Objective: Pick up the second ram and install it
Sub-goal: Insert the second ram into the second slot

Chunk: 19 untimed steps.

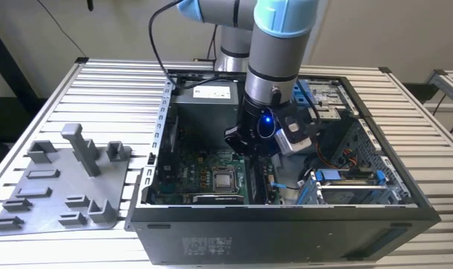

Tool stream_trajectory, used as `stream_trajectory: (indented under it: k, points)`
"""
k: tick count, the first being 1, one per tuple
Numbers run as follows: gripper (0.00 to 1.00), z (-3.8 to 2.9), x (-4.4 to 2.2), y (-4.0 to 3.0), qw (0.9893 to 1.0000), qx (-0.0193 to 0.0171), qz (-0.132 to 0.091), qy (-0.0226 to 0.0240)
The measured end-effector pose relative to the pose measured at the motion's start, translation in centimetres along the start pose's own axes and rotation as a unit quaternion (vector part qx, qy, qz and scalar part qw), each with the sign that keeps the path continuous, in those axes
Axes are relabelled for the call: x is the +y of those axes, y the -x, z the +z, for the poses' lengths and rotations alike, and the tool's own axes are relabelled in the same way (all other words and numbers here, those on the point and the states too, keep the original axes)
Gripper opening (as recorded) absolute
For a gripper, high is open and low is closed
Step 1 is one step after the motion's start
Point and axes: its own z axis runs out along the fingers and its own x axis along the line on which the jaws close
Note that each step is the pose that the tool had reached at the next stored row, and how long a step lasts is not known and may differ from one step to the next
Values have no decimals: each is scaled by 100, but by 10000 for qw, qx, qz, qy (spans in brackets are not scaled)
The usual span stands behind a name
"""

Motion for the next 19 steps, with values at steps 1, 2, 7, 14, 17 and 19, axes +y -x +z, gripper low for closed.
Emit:
stream_trajectory:
  k: [1,2,7,14,17,19]
  points:
    - [14,15,1,0,10000,-1,0,1]
    - [14,25,2,0,10000,-1,0,0]
    - [14,57,4,1,10000,-1,0,0]
    - [14,74,8,20,10000,-1,-1,0]
    - [14,79,8,25,10000,-1,-3,1]
    - [14,86,9,26,10000,-1,-3,1]
